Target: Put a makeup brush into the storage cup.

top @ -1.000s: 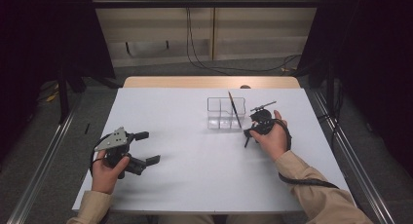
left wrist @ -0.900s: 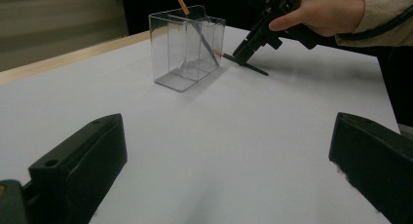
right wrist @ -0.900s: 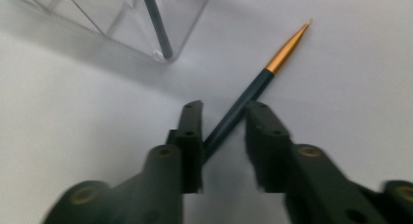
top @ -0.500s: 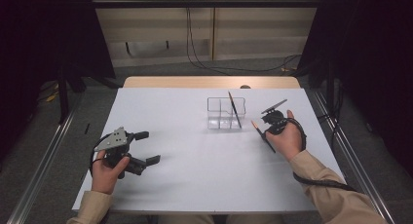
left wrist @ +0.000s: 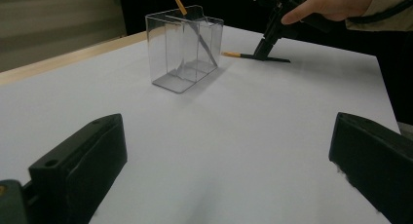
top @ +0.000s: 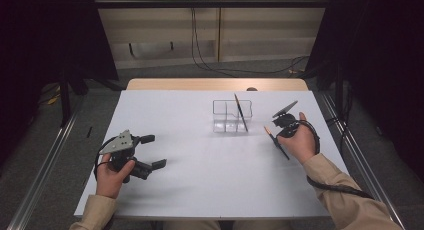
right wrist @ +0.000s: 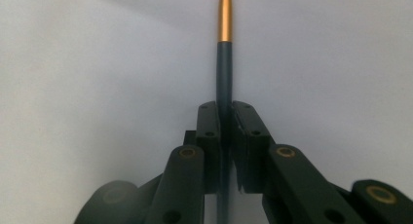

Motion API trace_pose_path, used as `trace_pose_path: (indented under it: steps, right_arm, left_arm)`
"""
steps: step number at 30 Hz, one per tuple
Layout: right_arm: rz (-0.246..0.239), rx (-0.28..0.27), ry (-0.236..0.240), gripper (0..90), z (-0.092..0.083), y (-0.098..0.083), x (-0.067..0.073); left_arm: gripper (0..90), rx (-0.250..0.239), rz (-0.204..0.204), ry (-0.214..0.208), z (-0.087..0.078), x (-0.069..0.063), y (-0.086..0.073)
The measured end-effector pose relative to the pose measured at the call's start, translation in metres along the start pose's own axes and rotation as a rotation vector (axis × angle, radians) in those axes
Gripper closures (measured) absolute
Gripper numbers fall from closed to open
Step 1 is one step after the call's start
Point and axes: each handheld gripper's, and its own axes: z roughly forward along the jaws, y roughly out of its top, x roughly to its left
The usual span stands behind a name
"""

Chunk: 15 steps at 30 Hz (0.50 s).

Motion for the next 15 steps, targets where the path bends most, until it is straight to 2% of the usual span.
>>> trace_pose_path:
  steps: [8, 11, 15]
  right_arm:
    - [-0.022, -0.014, 0.013, 84.0, -0.0002, -0.0025, -0.0016]
    - [-0.007, -0.023, 0.022, 84.1, 0.0001, -0.0032, -0.0027]
    - [-0.016, -0.025, 0.014, 84.3, -0.0006, -0.004, -0.0014]
  left_arm:
    - [0.4, 0.001, -0.004, 0.003, -0.0003, -0.0007, -0.0002]
    - [0.4, 0.001, -0.001, 0.003, -0.0001, -0.0017, 0.0007]
    - [0.4, 0.0, -0.002, 0.005, -0.0007, -0.0021, 0.0011]
